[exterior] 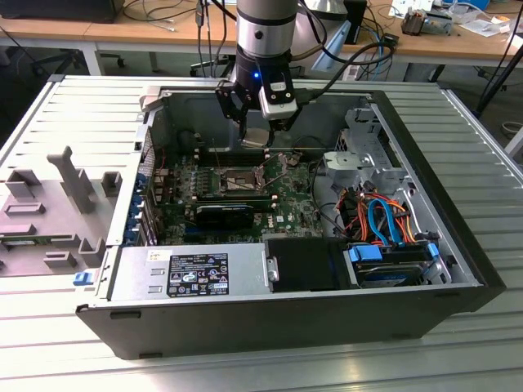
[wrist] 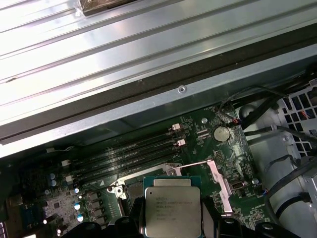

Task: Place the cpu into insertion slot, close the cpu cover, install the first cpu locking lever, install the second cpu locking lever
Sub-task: 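Place the cpu into insertion slot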

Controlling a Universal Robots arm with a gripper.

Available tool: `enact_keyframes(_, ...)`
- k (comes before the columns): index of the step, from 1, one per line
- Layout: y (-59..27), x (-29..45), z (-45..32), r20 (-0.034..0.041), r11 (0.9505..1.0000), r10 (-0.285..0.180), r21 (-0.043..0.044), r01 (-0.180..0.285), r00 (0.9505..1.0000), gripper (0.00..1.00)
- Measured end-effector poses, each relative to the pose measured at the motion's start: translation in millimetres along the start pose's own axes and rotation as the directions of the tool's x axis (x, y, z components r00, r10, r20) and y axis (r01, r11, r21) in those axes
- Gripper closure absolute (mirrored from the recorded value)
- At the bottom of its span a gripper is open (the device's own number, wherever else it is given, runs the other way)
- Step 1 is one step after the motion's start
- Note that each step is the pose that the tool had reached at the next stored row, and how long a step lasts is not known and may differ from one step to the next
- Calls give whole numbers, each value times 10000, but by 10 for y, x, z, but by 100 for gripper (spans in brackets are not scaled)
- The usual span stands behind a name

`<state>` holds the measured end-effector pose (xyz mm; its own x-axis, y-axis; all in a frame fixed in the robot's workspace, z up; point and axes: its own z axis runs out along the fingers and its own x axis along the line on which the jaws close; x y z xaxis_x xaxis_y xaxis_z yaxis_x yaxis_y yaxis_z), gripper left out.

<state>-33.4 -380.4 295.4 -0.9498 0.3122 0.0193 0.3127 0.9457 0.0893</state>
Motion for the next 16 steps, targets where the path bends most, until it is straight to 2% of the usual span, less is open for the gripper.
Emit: enact_keyframes(16,0,0,1,6,10000,78,0,-78,10000,45)
